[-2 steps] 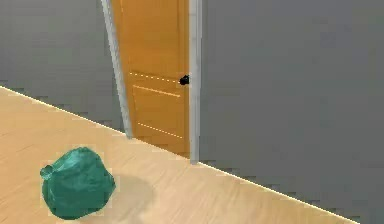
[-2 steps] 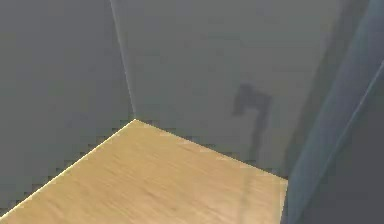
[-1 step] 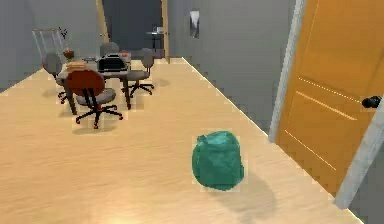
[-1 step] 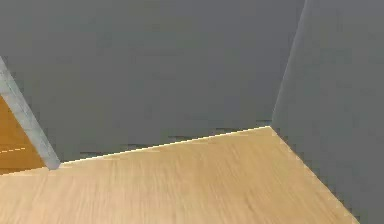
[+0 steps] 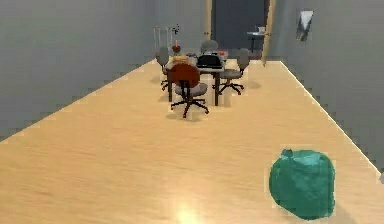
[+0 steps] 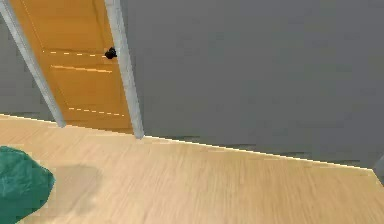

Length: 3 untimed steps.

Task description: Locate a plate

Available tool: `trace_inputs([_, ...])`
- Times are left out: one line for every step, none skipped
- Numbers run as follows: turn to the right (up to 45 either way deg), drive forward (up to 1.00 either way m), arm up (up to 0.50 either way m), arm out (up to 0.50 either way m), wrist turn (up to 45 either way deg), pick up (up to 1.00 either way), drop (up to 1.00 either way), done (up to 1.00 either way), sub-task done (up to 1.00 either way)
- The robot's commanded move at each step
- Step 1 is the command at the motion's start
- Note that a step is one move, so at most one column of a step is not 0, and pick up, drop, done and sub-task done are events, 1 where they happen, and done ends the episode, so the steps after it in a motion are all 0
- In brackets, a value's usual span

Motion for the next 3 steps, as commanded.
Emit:
trace_inputs([0.0, 1.00, 0.00, 0.00, 0.0, 0.00, 0.00, 0.00, 0.00])
trace_inputs([-9.0, 0.00, 0.00, 0.00, 0.0, 0.00, 0.00, 0.00, 0.00])
trace_inputs([0.0, 0.20, 0.00, 0.00, 0.0, 0.00, 0.00, 0.00, 0.00])
